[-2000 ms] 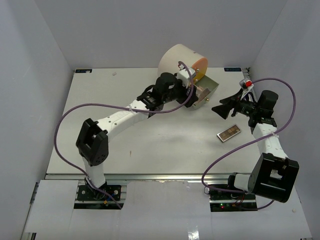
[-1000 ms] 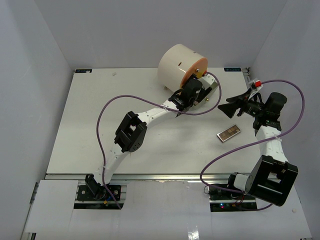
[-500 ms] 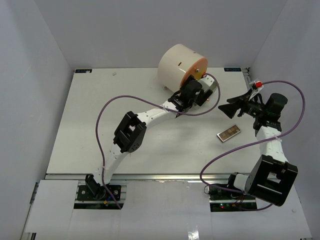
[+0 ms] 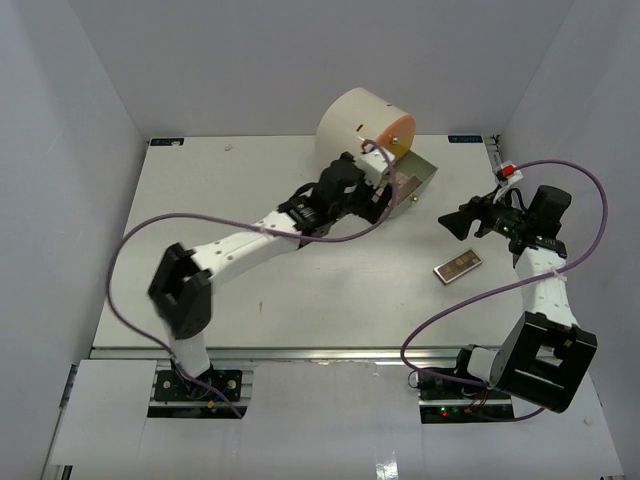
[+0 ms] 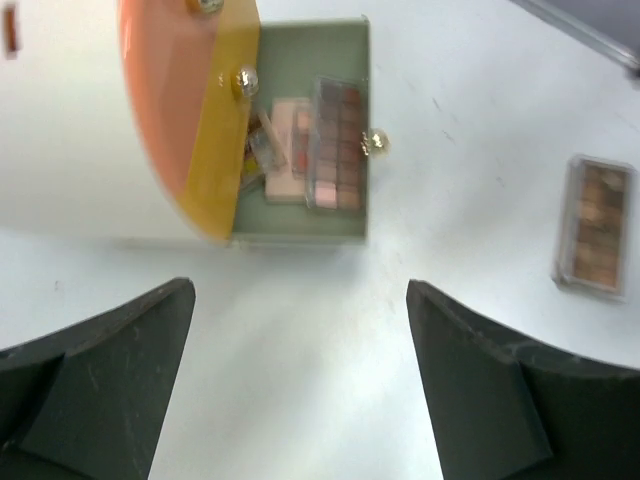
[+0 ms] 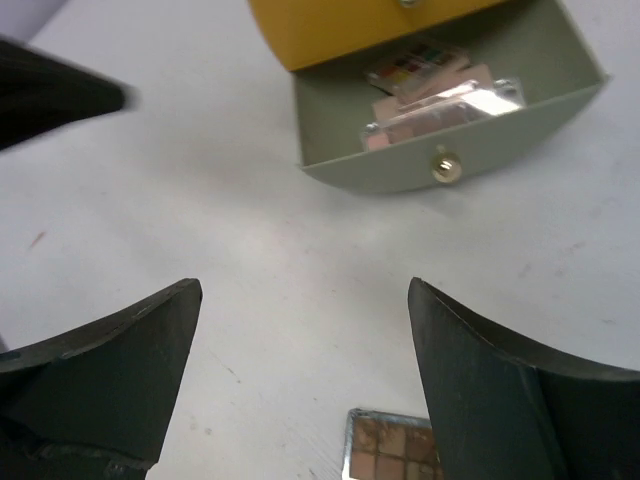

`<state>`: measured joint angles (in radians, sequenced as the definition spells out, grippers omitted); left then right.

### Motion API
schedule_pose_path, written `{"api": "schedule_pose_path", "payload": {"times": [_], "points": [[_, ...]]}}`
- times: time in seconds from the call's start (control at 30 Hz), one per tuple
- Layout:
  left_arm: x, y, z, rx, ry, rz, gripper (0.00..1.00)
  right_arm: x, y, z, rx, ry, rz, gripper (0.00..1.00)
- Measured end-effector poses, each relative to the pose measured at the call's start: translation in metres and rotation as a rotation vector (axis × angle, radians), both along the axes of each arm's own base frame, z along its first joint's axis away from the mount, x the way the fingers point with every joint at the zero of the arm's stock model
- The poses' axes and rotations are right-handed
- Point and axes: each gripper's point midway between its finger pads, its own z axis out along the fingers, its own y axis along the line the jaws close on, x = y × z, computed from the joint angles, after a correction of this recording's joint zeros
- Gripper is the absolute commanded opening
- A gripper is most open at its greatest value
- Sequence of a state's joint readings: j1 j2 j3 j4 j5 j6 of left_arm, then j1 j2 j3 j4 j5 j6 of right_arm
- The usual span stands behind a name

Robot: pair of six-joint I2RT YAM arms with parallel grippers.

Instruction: Organize the makeup

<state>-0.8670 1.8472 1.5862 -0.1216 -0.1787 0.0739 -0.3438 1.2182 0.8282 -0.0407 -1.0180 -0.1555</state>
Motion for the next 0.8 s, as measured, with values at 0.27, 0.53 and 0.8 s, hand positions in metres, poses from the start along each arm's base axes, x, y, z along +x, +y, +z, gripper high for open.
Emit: {"api": "schedule_pose_path", "payload": {"times": [0.27,0.53,0.8], "points": [[-0.049,0.156,0.059,-0.254,0.010,0.124,0.98,0.017,-0.029,-0.021,-0.262,0.123,-0.173,0.90],[-0.075,0.221,0.011,-0.256,0.093,0.243,0.98,-0.011,-0.046,-0.093,-0.372,0.537,-0.435,0.90],[-0.082,0.215,0.014,-0.284,0.112,0.203,0.98,-0.025,-0.061,-0.128,-0.322,0.766,-0.649,0.90]]}}
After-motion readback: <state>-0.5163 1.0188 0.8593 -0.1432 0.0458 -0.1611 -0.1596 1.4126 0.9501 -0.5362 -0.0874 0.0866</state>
